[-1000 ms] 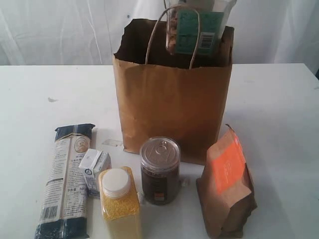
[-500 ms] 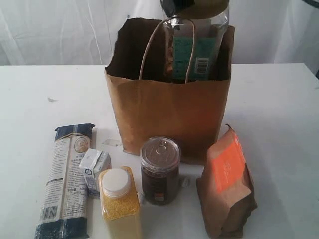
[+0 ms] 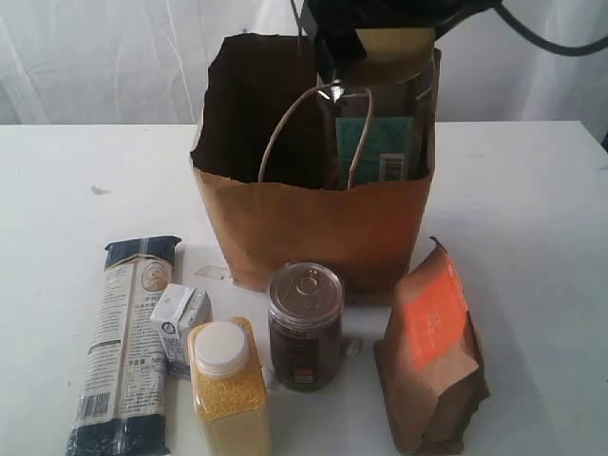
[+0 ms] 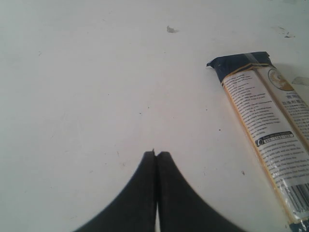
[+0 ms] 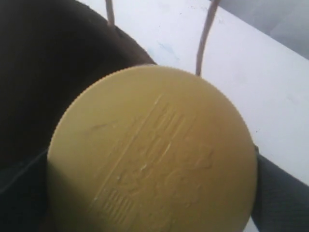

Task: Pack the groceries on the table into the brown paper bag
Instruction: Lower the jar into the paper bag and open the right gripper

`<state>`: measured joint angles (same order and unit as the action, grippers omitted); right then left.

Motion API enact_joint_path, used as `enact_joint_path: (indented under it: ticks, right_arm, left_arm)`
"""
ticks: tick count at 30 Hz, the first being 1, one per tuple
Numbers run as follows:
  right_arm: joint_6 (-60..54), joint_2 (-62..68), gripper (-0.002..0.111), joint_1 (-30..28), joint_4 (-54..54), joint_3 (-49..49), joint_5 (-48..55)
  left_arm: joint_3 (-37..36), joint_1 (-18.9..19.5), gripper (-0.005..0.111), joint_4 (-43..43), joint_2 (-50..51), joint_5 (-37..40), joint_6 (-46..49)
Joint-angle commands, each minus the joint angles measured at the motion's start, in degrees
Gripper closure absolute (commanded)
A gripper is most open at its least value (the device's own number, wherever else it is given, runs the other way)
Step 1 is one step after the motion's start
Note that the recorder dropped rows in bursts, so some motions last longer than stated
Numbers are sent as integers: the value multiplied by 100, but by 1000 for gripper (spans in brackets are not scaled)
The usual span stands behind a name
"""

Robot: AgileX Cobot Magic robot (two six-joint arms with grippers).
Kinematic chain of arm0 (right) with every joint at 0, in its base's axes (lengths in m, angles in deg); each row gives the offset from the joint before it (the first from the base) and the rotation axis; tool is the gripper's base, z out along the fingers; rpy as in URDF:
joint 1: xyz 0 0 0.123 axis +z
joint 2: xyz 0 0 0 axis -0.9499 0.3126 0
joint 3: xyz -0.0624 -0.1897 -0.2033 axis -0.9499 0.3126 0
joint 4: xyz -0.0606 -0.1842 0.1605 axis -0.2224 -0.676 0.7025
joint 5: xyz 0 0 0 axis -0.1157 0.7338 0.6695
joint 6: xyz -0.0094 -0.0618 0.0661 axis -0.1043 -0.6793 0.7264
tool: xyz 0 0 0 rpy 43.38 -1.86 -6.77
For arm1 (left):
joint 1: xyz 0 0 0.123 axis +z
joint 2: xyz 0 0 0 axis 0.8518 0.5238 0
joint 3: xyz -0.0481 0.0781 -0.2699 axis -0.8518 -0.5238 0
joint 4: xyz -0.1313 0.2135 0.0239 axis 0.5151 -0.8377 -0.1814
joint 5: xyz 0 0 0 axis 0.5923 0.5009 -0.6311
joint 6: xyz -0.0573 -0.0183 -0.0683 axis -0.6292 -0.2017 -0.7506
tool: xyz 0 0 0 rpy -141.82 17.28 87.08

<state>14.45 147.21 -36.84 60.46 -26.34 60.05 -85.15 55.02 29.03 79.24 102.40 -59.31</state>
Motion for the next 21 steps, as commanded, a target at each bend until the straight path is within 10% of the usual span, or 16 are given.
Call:
enact_joint_path:
  ticks: [1,13,21]
  right_arm:
    - [14,50,108,-43,149,-50,-38]
    - [-131,158,104,-75,377,-50,-10]
    - [-131,158,35,-75,377,-50,15]
  left_arm:
    - [-39,3,107,-21,-23,-2,19]
    - [-39,3,107,-21,-23,-2,19]
    - [-39,3,107,-21,-23,-2,19]
